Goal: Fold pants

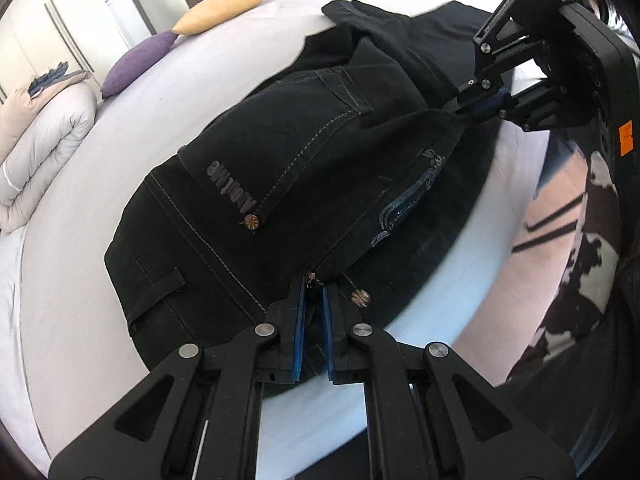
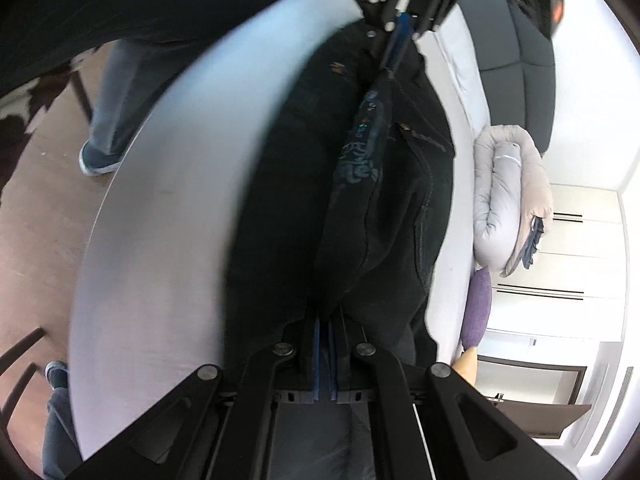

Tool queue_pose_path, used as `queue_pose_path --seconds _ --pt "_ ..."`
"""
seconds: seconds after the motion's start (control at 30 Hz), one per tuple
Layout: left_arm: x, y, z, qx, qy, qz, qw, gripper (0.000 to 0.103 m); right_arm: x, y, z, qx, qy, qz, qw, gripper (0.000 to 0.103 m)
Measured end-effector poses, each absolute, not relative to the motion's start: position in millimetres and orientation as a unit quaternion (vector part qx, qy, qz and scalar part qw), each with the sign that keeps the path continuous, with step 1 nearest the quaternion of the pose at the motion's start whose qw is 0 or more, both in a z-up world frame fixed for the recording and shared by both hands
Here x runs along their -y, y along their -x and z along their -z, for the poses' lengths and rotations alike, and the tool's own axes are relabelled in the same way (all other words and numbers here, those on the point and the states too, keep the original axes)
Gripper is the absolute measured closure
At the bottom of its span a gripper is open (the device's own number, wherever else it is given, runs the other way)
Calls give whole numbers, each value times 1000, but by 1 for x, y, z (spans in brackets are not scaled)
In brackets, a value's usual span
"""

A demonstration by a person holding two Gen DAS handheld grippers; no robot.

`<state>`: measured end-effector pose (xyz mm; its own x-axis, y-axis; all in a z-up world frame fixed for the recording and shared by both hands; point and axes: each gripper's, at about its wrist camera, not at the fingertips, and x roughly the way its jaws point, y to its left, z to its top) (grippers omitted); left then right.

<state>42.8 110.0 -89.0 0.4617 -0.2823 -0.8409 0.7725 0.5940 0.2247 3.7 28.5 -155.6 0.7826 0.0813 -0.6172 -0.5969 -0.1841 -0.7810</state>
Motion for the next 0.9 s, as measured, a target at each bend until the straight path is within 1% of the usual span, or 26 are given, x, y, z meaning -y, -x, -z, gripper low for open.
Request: queue_pose_path --seconds 0.3,0.5,0.53,0.57,0.63,0.7,0.9 --pt "-110 -20 84 -406 -309 339 791 96 -39 5 146 -182 712 -275 620 99" --pt "-111 -16 85 -409 -304 338 791 96 -45 3 152 -192 715 -272 616 99" --pt "-112 -18 87 -409 -304 335 793 95 -47 4 154 -195 714 -271 615 99" --pt "-115 -21 89 -412 -300 331 794 92 -49 2 155 -195 716 -269 614 99" --pt "-116 -27 91 -414 -290 321 801 92 -53 -3 158 -199 714 -267 616 99" --pt "-120 -29 87 -424 -274 317 803 92 -56 -10 160 -209 703 -265 627 98" --pt "-143 -25 64 -467 -272 307 783 91 -62 -13 162 -215 684 -252 650 96"
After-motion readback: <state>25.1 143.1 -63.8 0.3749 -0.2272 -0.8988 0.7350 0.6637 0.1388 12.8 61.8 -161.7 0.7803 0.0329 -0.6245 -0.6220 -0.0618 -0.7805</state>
